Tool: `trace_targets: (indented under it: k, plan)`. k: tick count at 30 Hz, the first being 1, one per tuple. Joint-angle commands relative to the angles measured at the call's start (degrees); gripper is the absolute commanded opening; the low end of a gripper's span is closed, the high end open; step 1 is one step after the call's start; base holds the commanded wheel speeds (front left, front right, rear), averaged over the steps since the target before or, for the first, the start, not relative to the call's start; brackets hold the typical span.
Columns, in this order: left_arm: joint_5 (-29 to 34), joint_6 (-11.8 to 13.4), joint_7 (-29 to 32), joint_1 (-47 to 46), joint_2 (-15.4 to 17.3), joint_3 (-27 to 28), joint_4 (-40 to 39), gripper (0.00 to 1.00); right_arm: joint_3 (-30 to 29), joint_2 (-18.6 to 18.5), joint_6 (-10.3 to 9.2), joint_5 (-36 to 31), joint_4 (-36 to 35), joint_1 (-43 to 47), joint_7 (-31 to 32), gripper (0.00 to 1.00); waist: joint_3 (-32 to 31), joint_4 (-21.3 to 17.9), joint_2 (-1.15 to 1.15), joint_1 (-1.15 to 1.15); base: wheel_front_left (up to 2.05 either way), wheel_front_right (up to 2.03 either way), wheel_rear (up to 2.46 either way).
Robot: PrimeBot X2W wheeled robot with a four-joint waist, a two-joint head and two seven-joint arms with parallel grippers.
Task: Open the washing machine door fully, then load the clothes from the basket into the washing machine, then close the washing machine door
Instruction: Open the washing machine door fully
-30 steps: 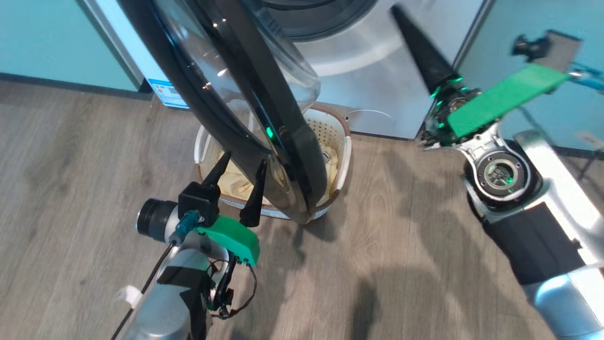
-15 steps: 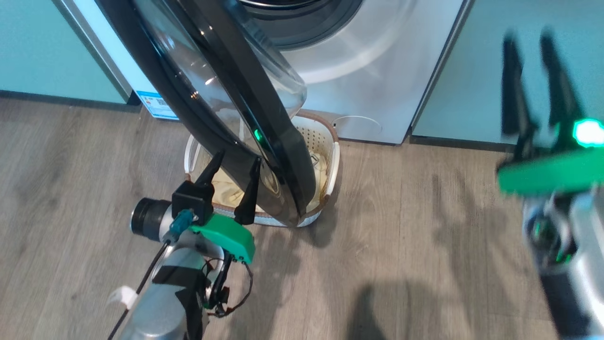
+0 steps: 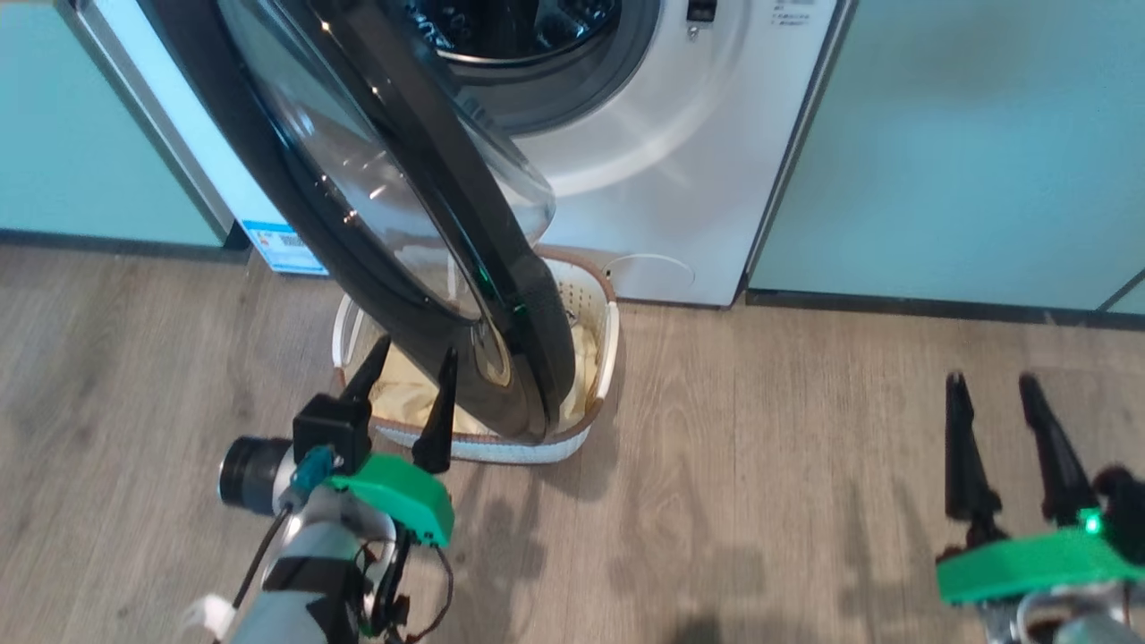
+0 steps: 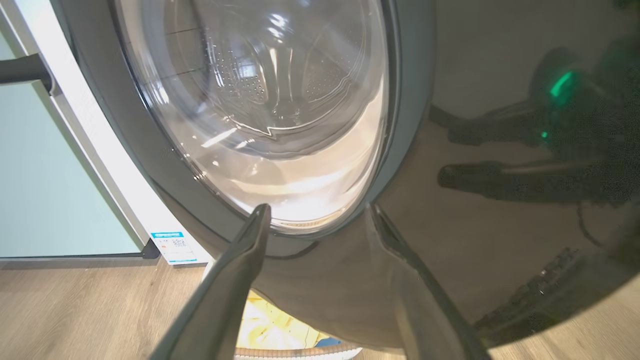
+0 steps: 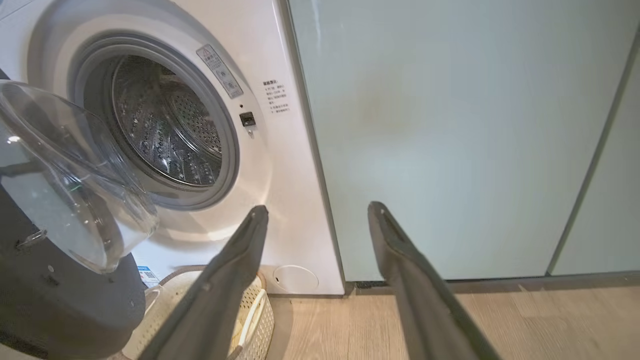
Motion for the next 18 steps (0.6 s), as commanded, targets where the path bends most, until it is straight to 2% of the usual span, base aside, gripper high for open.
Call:
trace_targets:
  k: [1,10,18]
  plan:
    - [-0.38,0.39,-0.37,-0.37,1.20,2.21,-2.03,1.00,0.47,0.29,-0.16,-0.51,-1.73,0.14,-0.38,1.00,-0.75,-0.24,0.00,0.00,0.00,0.00,0.00]
    - [-0.59,0.45,-0.37,2.21,1.19,3.33,-2.59,1.00,-1.05,1.06,-0.16,-2.58,-0.32,5.64,-0.38,1.00,-2.60,-0.48,0.00,0.00,0.00,0.00,0.00]
    - [-0.57,0.53,-0.37,3.13,1.10,3.60,-2.95,1.00,-1.32,1.11,-0.16,-2.02,-0.07,6.79,-0.38,1.00,-3.06,-0.62,0.00,0.00,0.00,0.00,0.00]
